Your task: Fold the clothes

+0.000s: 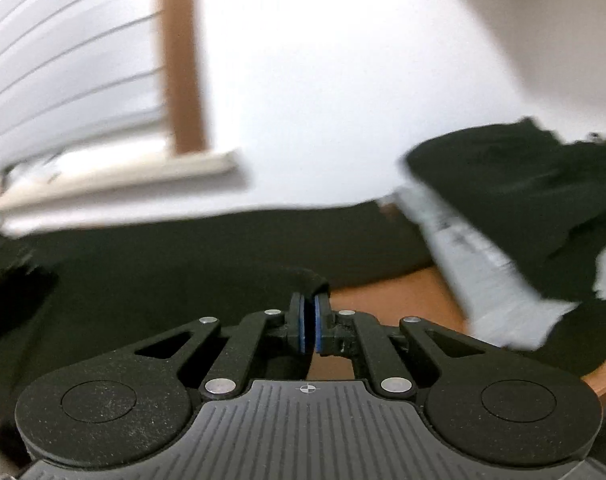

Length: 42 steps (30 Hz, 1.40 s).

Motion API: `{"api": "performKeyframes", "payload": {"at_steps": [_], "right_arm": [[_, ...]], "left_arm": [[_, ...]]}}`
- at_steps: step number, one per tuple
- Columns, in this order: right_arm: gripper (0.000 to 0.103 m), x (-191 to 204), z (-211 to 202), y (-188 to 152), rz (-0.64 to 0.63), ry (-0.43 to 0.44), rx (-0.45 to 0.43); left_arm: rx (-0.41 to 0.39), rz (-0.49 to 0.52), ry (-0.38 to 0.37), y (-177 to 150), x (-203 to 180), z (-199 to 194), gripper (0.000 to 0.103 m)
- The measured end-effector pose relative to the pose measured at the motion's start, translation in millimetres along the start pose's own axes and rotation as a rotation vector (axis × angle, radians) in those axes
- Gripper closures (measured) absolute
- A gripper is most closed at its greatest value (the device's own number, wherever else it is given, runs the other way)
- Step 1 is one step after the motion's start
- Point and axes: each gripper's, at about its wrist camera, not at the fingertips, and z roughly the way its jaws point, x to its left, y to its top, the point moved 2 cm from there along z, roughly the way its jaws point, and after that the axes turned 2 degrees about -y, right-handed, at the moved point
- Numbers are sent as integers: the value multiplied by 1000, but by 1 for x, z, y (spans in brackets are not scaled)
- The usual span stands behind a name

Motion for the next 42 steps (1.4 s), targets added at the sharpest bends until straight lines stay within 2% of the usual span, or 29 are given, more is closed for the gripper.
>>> {"api": "performKeyframes", "payload": {"at_steps": [2,3,5,8,10,12,14,18,20,21,23,24,25,26,31,34,37,40,42], "right_arm": [[97,-16,16,5,57,-45,7],[96,-21,28,2,68,-54,38],[91,-26,48,-5,73,-88,83],[82,-28,58,-18,74,-145,94],[69,-27,52,-25,89,-129,77],[60,-25,48,-32,91,-107,69],[55,-20,46,-39,84,-62,79],[54,-15,55,-47,90,19,138],[50,-12,61,-50,92,68,172],[49,-9,61,-50,65,66,174],[51,-6,61,-50,24,55,181],[57,-7,61,-49,14,47,189],[89,-8,61,-48,3,39,196],[97,-9,61,-48,-7,31,203],[98,-40,39,-39,-2,-57,172],[97,-54,29,-40,11,-98,168],[92,-54,37,-48,-3,-107,210],[82,-51,39,-50,8,-92,189],[81,-48,39,-52,9,-85,175]], "left_arm": [[36,19,18,2,1,8,89],[46,28,35,2,2,11,83],[46,30,53,3,2,11,81],[29,47,84,2,3,1,79],[22,59,107,0,5,-8,71],[27,56,114,-3,9,-17,70],[41,42,117,-5,14,-19,70],[70,40,105,-8,15,-11,71],[82,50,99,-11,12,-6,71],[84,49,99,-13,12,-6,71],[86,38,94,-18,13,-5,70],[89,31,88,-20,14,-4,71],[91,24,83,-23,15,-3,71],[93,18,79,-25,15,-2,71],[80,-13,34,-35,10,-4,70],[72,-14,2,-37,1,-10,67],[72,25,18,-37,-8,-14,67],[78,40,14,-36,-9,-14,68],[82,52,7,-35,-9,-14,68]]}}
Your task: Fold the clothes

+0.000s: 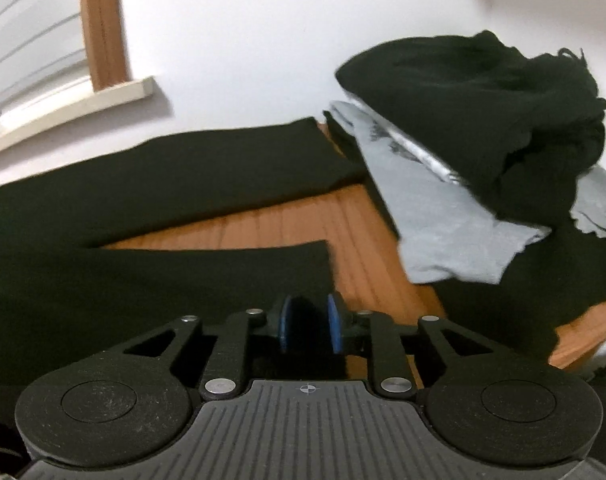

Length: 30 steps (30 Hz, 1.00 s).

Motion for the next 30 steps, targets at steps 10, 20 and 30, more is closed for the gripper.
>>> {"api": "performKeyframes", "payload": {"at_steps": [10,20,30], "right_arm": [[81,1,7,-5,-2,9,-26],[77,-2,20,-1,-6,-15,-41],[74,3,16,9,34,127,-75]], "left_arm": [[-32,58,30,-3,-14,-10,76],[3,70,32,-11,-15,-7,79],[-11,45,25,-18,-11,-2,79]]}}
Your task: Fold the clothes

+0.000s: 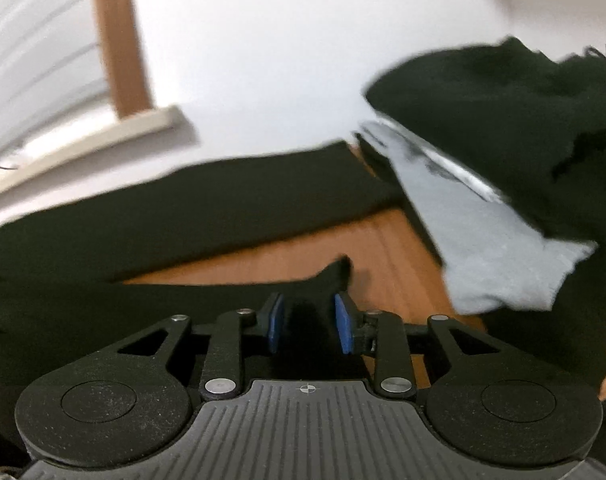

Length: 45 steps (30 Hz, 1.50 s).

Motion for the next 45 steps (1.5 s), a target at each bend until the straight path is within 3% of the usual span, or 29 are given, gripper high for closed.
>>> {"api": "performKeyframes", "payload": {"at_steps": [4,13,16,17,21,24,28,32,36,45], "right_arm": [[74,12,-4,-1,-56,26,8],[75,5,19,2,-76,-27,64],[98,0,21,5,-60,-31,57],[99,-2,18,5,-43,-37,32],[99,-13,-1,6,38,-49,-79],[99,-16,-3,4,49,-53,-78],[99,-15,4,-1,41,-71,-50],[99,-14,13,-5,38,-82,-22],[99,-13,17,-7,38,-91,-24],[99,-12,16,-10,21,-92,-37]], "left_arm": [[-4,-13,-4,0,0,0,79],[-5,-11,-3,1,0,0,78],[-3,-1,2,2,-1,-3,78],[-4,3,6,2,-2,-5,78],[1,19,13,1,-1,-15,78],[2,40,35,0,-2,-24,78],[-52,48,85,-2,-3,-47,79],[-101,17,77,-5,-2,-71,90],[-69,45,46,-6,-12,-63,91],[9,102,102,-11,-18,-38,84]]}}
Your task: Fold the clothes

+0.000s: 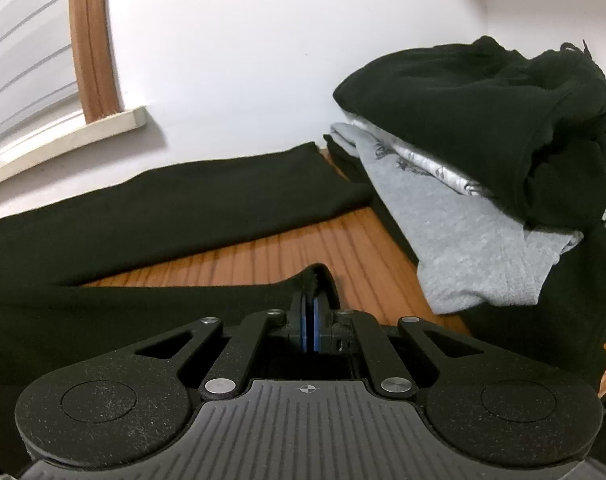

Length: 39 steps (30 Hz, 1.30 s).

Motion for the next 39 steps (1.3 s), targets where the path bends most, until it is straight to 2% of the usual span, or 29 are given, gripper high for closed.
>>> {"api": "performKeyframes", "payload": {"at_steps": [6,9,11,13,17,19,20,23,29,32,35,39], "right_arm": [[99,-1,-1,0,25,4,-3],[99,-6,-4,0,54,13,-3],[99,-11,-9,2,83,24,-4],[99,-17,-22,7,111,38,-18],[100,-33,-63,21,153,64,-71],[100,-42,-77,26,203,97,-99],[100,-46,-82,29,229,110,-111],[100,-39,-71,31,202,82,-84],[99,-29,-38,29,162,48,-31],[94,-30,-10,19,169,88,51],[88,-33,-6,11,179,101,64],[87,-33,-13,4,153,133,79]], "left_arm": [[24,28,13,-3,-1,8,84],[27,20,-15,-3,0,9,102],[14,22,-23,2,0,3,102],[-25,15,-50,11,0,-14,102],[-162,-62,-132,37,12,-64,102],[-197,-88,-143,47,20,-71,102],[-189,-88,-136,51,24,-65,102],[-120,-99,-117,56,33,-29,102],[-26,-130,-100,44,47,18,102],[-10,-159,-100,37,55,29,102],[-8,-175,-104,33,57,31,102],[-3,-172,-105,32,57,31,102]]}}
